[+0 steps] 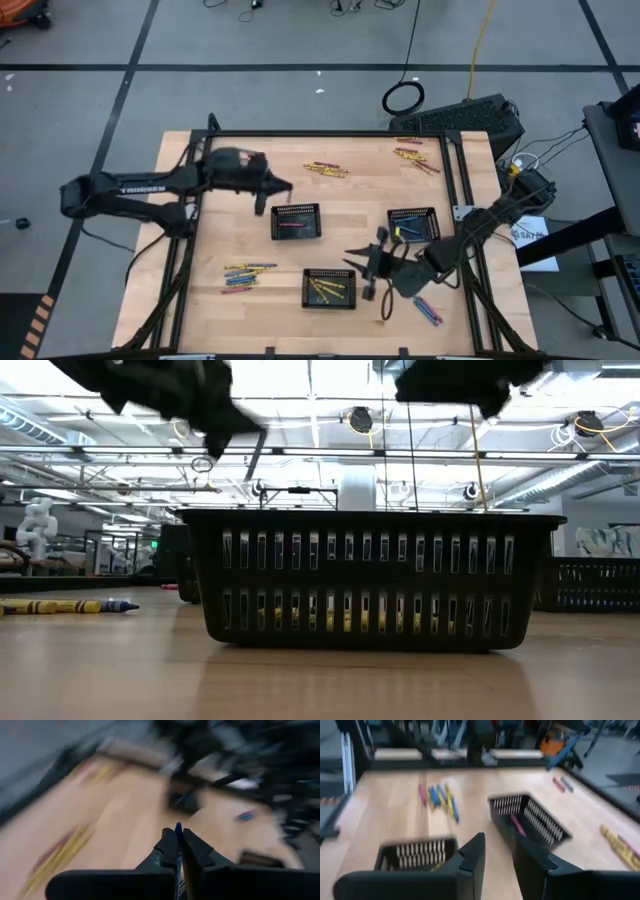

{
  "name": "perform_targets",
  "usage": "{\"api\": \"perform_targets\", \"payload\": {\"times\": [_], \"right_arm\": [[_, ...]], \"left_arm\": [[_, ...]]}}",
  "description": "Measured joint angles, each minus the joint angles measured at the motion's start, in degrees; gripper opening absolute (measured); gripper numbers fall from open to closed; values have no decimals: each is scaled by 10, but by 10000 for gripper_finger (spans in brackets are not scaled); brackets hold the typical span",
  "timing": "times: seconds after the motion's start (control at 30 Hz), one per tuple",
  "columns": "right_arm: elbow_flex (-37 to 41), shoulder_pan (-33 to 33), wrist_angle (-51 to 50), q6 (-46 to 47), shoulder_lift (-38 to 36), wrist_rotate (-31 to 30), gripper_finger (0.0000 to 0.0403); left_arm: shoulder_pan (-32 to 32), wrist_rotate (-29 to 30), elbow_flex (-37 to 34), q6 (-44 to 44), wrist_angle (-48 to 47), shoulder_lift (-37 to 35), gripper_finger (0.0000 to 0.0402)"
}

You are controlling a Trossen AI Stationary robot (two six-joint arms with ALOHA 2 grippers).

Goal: Sort crayons
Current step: Put the blue crayon into the right black bin

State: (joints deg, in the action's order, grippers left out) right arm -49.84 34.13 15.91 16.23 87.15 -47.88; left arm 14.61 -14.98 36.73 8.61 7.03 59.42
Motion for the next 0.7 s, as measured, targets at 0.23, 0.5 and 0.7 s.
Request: {"api": "perform_targets", "payload": {"times": [0.23, 0.5, 0.7], "right_arm": [[0, -54, 135, -141, 0, 0, 142], [0, -98, 184, -169, 0, 100, 191], [0, -97, 151, -168, 0, 74, 194]], "left_arm": [[-150, 17, 0, -126, 214, 54, 2], [-221, 25, 0, -187, 361, 129, 0], [-226, 69, 0, -190, 343, 135, 1]]}}
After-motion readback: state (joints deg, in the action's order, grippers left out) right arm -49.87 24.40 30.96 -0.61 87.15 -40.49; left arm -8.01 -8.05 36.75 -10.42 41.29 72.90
